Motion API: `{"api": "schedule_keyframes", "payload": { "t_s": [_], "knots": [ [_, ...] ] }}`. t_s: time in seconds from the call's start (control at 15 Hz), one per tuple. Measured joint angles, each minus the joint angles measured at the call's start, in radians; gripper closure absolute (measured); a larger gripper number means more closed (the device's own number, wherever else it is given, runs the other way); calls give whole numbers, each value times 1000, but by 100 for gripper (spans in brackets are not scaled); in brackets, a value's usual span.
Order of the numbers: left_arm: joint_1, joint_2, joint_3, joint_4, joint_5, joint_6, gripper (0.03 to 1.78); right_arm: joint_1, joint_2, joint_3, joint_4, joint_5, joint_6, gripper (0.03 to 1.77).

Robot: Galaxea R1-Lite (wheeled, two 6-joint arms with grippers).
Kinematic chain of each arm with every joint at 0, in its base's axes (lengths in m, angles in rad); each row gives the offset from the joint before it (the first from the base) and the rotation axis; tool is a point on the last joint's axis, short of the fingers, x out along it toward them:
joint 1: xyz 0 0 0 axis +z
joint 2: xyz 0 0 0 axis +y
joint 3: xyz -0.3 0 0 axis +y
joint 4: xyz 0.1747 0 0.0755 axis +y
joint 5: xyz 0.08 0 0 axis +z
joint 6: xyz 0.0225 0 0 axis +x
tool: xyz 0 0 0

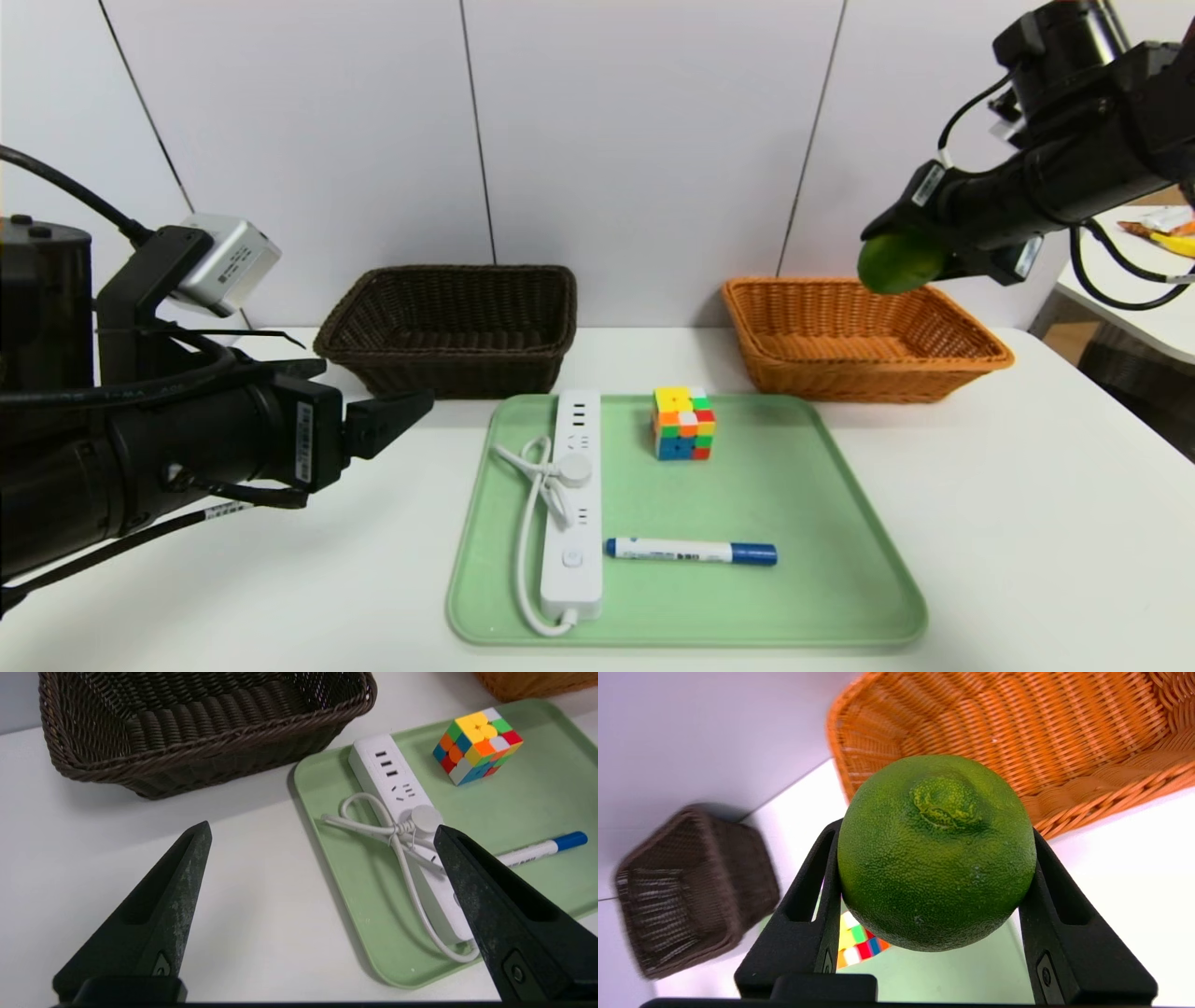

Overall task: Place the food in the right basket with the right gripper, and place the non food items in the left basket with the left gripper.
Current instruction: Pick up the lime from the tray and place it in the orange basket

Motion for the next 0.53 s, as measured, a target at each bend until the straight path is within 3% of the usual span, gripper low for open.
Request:
{"api": "schedule_keyframes", "payload": {
  "t_s": [0.13,0.53],
  "knots": [
    [0,11,2,-44,0,3,12,-16,55,0,-6,-1,-11,77],
    [-1,42,6,-48,1,-2,12,-66,170,1,-103,-22,-19,77]
  ]
}}
